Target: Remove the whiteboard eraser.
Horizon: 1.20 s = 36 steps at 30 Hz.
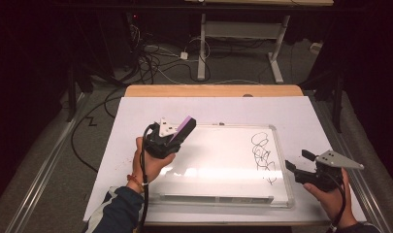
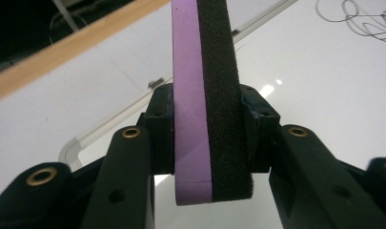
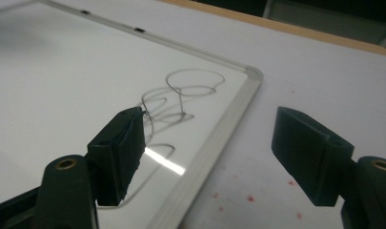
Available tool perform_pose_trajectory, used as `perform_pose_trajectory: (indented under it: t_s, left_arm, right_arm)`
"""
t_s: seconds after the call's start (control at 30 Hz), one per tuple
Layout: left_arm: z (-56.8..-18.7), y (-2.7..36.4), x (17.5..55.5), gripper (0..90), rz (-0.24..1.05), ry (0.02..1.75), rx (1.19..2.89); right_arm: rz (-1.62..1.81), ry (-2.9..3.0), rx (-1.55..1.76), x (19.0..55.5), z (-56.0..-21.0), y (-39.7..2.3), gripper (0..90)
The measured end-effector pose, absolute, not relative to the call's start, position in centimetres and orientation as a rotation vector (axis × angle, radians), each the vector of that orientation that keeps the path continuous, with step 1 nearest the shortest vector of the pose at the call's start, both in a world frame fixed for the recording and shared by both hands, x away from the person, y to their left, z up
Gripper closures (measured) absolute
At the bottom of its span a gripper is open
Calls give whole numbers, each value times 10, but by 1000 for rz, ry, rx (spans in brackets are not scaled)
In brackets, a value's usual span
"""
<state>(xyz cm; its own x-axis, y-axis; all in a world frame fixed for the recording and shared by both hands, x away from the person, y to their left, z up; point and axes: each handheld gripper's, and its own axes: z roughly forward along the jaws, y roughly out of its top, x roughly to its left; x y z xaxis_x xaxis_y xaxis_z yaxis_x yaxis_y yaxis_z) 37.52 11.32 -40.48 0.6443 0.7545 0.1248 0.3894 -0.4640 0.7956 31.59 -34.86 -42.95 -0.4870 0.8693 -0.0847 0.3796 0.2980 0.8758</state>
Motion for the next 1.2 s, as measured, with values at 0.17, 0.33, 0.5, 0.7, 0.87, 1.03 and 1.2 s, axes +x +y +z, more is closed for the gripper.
perform_pose_trajectory:
  t_s: [0.17, 0.33, 0.5, 0.7, 0.87, 1.03, 1.2]
  left_arm:
    - [-404, 99, 361, 611, 704, 710, 2124]
    - [-406, 89, 349, 611, 803, 531, 2142]
    - [-407, 84, 342, 611, 810, 437, 2143]
    - [-411, 77, 330, 611, 821, 332, 2134]
    - [-414, 70, 323, 611, 832, 240, 2155]
    - [-417, 65, 318, 610, 837, 150, 2168]
    - [-419, 59, 313, 610, 883, 83, 2175]
  right_arm:
    - [1297, 2059, 1123, 325, -413, -342, 253]
    - [1416, 2168, 1101, 343, -398, -318, 252]
    - [1478, 2256, 1043, 356, -387, -291, 256]
    - [1520, 2330, 981, 370, -373, -253, 262]
    - [1541, 2425, 964, 379, -370, -232, 252]
    - [1593, 2512, 960, 384, -376, -223, 242]
    - [1581, 2609, 938, 383, -382, -213, 239]
